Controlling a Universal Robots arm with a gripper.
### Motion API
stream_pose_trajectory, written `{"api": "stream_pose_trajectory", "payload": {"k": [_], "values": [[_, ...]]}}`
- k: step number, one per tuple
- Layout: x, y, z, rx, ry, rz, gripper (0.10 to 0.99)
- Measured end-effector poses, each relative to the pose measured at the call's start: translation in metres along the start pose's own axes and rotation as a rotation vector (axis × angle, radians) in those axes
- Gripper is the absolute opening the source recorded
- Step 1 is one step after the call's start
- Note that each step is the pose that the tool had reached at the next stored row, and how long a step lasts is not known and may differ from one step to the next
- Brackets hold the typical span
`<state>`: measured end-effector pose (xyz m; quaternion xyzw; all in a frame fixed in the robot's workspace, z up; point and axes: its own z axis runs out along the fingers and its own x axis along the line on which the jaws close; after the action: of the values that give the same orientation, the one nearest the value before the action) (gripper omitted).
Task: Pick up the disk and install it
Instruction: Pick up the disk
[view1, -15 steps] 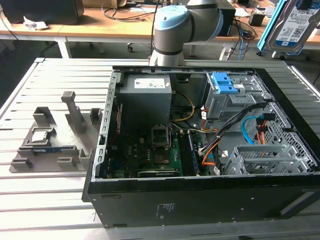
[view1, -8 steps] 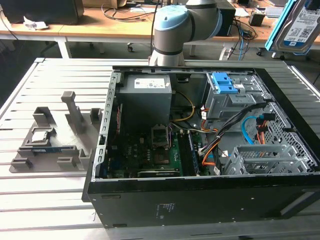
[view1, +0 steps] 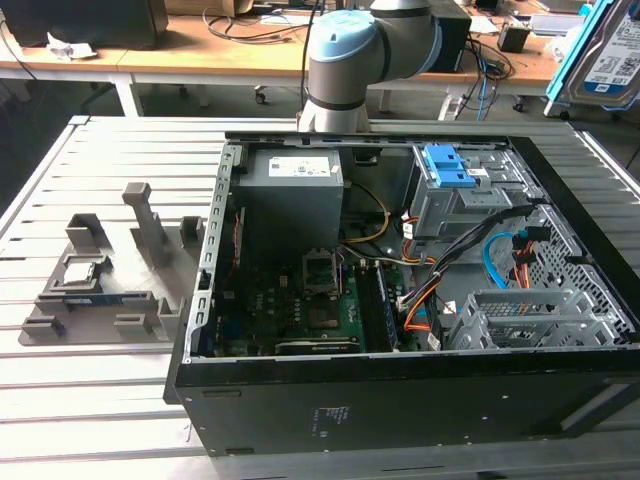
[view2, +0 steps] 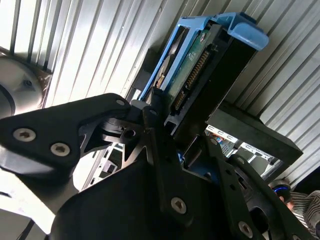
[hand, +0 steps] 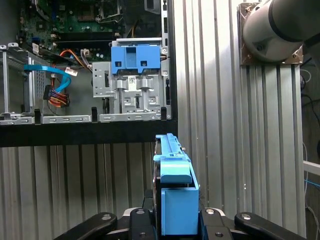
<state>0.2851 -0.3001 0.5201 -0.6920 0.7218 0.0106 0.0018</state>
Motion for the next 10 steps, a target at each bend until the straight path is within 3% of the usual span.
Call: {"api": "stream_pose_trajectory", "payload": {"k": [5, 10], "values": [[0.0003, -0.0004, 0.0, 0.0, -0.0001, 0.0, 0.365], [0.0079, -0.0007, -0.0002, 0.0, 0.0001, 0.0, 0.365]]}}
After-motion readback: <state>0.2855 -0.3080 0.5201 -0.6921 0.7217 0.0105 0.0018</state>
